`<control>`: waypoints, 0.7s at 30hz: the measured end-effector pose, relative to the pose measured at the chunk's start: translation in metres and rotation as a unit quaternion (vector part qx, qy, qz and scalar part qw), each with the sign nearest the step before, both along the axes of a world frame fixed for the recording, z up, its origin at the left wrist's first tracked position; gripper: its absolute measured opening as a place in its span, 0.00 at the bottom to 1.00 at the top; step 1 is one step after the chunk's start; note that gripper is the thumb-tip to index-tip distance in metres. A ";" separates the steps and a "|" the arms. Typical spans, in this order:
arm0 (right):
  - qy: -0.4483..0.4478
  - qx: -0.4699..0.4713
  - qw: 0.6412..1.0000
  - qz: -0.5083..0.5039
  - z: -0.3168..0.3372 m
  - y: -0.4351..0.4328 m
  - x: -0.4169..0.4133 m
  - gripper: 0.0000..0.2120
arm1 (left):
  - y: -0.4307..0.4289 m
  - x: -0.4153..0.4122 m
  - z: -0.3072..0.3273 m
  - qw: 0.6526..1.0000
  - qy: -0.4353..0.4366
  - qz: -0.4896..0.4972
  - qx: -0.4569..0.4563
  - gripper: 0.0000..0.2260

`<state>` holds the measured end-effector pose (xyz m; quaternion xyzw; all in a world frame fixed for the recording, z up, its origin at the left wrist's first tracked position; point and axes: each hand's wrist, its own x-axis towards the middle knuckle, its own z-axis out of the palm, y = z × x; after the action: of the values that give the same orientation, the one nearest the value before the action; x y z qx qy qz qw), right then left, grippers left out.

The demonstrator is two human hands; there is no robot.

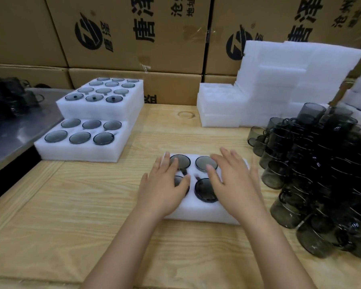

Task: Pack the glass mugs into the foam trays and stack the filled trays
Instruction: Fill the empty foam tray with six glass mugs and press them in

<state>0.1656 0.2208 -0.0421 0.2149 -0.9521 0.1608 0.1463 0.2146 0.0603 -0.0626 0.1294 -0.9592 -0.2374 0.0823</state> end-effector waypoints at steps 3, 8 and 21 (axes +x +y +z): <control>0.001 -0.103 0.988 -0.118 -0.014 0.031 0.007 0.17 | 0.000 0.017 -0.006 0.966 0.088 0.152 0.190 0.28; -0.150 -0.359 0.904 -0.175 -0.030 0.030 0.020 0.21 | -0.009 0.028 -0.015 0.940 0.029 0.197 0.278 0.26; -0.377 -0.723 0.579 -0.012 -0.027 -0.012 0.004 0.18 | -0.034 0.025 0.026 0.667 0.209 0.163 0.696 0.08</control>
<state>0.1691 0.2091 -0.0688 -0.0532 -0.4926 0.8607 -0.1170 0.2396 0.0264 -0.0364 0.2500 -0.4366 -0.8398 0.2039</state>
